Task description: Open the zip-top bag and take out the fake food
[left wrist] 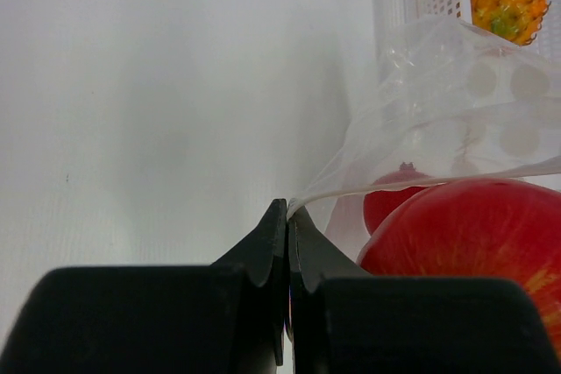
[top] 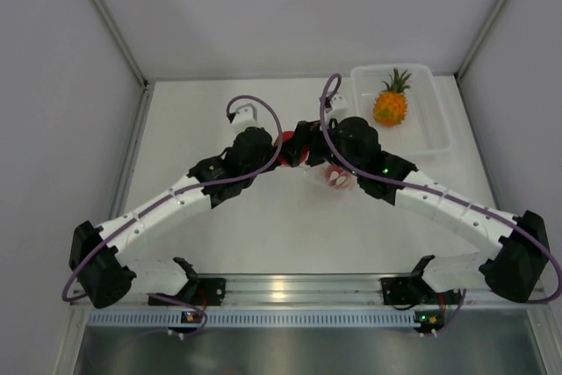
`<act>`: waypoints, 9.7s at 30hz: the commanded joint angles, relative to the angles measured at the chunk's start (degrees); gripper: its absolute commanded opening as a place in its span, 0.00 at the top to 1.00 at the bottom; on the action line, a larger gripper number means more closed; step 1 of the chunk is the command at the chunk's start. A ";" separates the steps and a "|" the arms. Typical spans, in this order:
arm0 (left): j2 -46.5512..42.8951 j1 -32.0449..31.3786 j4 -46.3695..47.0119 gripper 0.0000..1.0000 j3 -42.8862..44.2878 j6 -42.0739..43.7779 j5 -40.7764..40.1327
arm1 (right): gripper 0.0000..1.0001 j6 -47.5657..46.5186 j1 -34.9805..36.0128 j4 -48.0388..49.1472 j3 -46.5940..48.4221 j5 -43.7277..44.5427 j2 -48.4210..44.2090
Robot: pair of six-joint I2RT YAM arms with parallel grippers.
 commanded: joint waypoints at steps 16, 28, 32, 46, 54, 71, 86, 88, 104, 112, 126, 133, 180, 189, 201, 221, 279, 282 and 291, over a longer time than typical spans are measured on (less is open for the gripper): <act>-4.72 1.15 2.11 1.00 -6.32 -9.90 -2.52 | 0.74 29.03 -6.02 35.49 -7.94 -9.97 -0.71; -4.63 1.15 3.51 1.00 -4.82 -9.29 -1.30 | 0.78 47.50 -6.02 59.22 -6.45 -16.40 5.98; -6.30 1.15 3.08 1.00 -5.26 -8.23 -3.74 | 0.78 38.73 -8.46 41.82 -5.65 -14.83 0.73; -7.54 19.34 -7.12 1.00 1.94 6.36 7.57 | 0.74 6.47 -45.56 -4.48 -2.24 -2.62 -2.73; -4.03 20.05 -7.56 1.00 6.95 8.47 14.25 | 0.65 -3.38 -50.58 -14.68 10.68 13.22 15.53; 6.26 15.31 -7.12 1.00 17.67 1.44 15.50 | 0.01 -6.46 -50.05 -19.34 13.86 3.16 11.79; 15.67 1.51 -7.20 1.00 23.04 -8.30 -3.75 | 0.67 3.19 -16.31 -14.78 10.35 -3.32 -3.78; 15.67 0.01 -7.12 1.00 22.42 -10.15 -5.15 | 0.70 4.86 -13.51 -13.03 8.07 -2.52 -2.90; 9.96 -4.82 -7.12 1.00 20.23 -17.89 -7.18 | 0.85 19.01 -1.45 -8.73 9.82 12.87 15.20; 7.76 -5.00 -7.12 1.00 19.09 -18.42 -2.53 | 0.85 17.46 1.10 -9.93 9.02 20.32 20.83; -3.67 -4.03 -6.85 1.00 4.68 -14.65 -4.45 | 0.84 -3.21 -0.13 -30.68 17.10 43.54 21.19; -4.19 -3.68 -6.68 1.00 -2.53 -12.70 0.10 | 0.76 -4.97 0.57 -30.16 13.96 19.58 20.31; 0.02 -3.95 -4.83 1.00 -0.60 -8.05 5.39 | 0.20 7.07 1.72 -21.88 0.14 31.05 15.81; -1.12 -3.95 -4.92 1.00 -0.96 -9.11 2.14 | 0.16 7.42 1.54 -23.65 -1.78 29.23 20.49; 0.46 -4.65 -4.92 1.00 -1.31 -11.22 -1.21 | 0.13 8.21 1.80 -21.28 -5.04 27.63 22.50; 0.72 -5.18 -4.74 1.00 0.44 -6.48 -2.17 | 0.56 4.79 7.07 -19.36 4.01 23.87 9.41; 0.63 28.47 -18.80 1.00 15.38 15.23 3.63 | 0.60 -6.99 -42.84 -16.36 7.60 13.22 2.97; 2.21 31.63 -19.68 1.00 17.58 18.39 4.07 | 0.55 -6.91 -42.76 -15.48 10.07 12.61 9.92; 8.45 32.35 -22.06 1.00 23.03 22.79 -7.17 | 0.00 -6.82 -39.94 -17.41 13.16 13.75 16.97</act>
